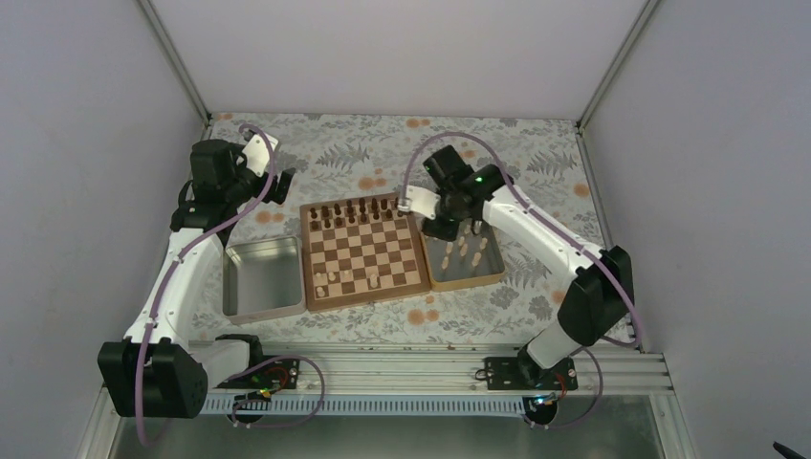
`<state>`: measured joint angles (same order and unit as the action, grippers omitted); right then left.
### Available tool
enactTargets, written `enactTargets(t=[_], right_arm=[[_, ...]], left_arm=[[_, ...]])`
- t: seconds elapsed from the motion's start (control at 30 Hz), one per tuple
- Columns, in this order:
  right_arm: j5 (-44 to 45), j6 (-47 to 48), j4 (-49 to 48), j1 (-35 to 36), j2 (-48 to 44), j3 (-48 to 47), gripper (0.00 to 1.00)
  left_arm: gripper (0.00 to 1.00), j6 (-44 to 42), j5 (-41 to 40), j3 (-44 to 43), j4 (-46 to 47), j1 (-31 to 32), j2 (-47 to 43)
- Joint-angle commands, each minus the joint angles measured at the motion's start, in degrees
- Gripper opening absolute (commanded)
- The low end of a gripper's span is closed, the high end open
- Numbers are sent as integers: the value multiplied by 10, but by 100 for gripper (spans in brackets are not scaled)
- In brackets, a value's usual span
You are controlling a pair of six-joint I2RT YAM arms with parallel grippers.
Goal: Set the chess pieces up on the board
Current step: Pick up the chess piece from the storage box.
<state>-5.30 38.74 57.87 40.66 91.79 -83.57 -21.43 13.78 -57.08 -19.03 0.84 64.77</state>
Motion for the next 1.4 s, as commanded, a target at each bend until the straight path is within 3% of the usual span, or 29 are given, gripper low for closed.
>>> enactTargets(t=[0.0,0.23,0.87,1.37], right_arm=[[28,15,-15,-50,-4,82,45],[21,1,-57,-101,31,114,35],[21,-3,-57,-134,117,86,33],[15,-6,-47,-140,135,99,28]], left_arm=[[100,-3,6,-4,-4,-3,2],[100,-2,5,-4,-5,-3,0],[100,-3,4,0,-3,-3,2],[100,-4,9,-1,-5,-3,2]])
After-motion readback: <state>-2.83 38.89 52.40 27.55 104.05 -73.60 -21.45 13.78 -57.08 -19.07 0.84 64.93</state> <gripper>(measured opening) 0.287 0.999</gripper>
